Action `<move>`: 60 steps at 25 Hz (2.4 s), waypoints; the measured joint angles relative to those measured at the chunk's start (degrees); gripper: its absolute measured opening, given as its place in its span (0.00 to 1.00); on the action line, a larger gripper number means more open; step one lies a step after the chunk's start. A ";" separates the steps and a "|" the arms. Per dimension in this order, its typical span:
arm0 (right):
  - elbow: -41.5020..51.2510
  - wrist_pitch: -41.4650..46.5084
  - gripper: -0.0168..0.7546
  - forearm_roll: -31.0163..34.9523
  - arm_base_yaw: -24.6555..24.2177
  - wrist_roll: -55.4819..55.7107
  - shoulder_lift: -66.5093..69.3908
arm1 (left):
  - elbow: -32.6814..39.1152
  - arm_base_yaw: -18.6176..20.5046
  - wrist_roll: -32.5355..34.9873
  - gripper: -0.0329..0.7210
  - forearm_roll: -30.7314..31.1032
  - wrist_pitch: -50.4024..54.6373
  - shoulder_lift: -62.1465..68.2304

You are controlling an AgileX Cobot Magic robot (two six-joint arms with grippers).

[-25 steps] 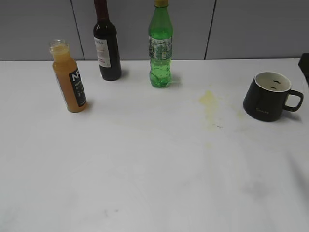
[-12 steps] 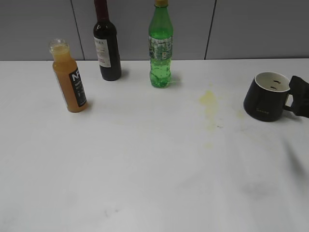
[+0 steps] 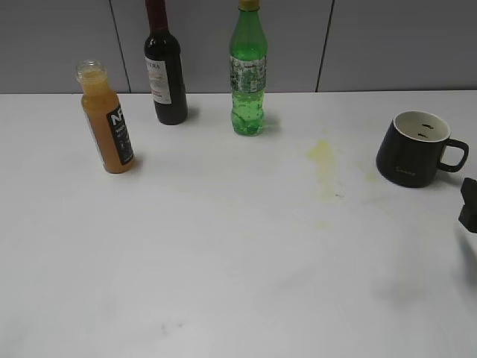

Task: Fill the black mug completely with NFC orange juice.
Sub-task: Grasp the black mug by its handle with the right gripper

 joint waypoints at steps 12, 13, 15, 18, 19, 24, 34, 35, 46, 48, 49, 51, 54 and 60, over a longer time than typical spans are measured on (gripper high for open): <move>-7.05 -0.31 0.82 -0.27 -4.96 0.29 10.35 | 0.00 0.00 0.00 0.36 0.00 0.00 0.00; -7.86 -0.31 0.82 -0.41 -5.29 0.34 11.47 | 0.00 0.00 0.00 0.36 0.00 0.00 0.00; -9.26 -0.33 0.81 -0.87 -5.66 0.34 13.29 | 0.00 0.00 0.00 0.36 0.00 0.00 0.00; -11.22 -0.33 0.81 -1.40 -5.72 0.34 15.42 | 0.00 0.00 0.00 0.36 0.00 0.00 0.00; -11.84 -0.33 0.81 -1.61 -5.72 0.18 15.85 | 0.00 0.00 0.00 0.36 0.00 0.00 0.00; -14.76 -0.33 0.81 -2.29 -6.24 -0.07 17.00 | 0.00 0.00 0.00 0.36 0.00 0.00 0.00; -19.09 -0.45 0.81 -4.17 -7.36 -0.20 20.86 | 0.00 0.00 0.00 0.36 0.00 0.00 0.00; -19.48 -0.45 0.81 -4.29 -7.43 -0.20 21.09 | 0.00 0.00 0.00 0.36 0.00 0.00 0.00; -21.50 -0.50 0.81 -6.85 -9.79 -0.15 21.35 | 0.00 0.00 0.00 0.36 0.00 0.00 0.00; -21.79 -0.50 0.81 -7.40 -9.79 -0.15 21.72 | 0.00 0.00 0.00 0.36 0.00 0.00 0.00; -22.01 -0.50 0.81 -7.82 -9.79 -0.15 22.03 | 0.00 0.00 0.00 0.36 0.00 0.00 0.00; -22.68 -0.57 0.81 -8.63 -9.79 -0.15 22.79 | 0.00 0.00 0.00 0.36 0.00 0.00 0.00; -23.49 -0.58 0.81 -9.19 -9.79 -0.15 23.80 | 0.00 0.00 0.00 0.36 0.00 0.00 0.00; -25.21 -0.64 0.79 -9.25 -9.79 -0.08 25.66 | 0.00 0.00 0.00 0.36 0.00 0.00 0.00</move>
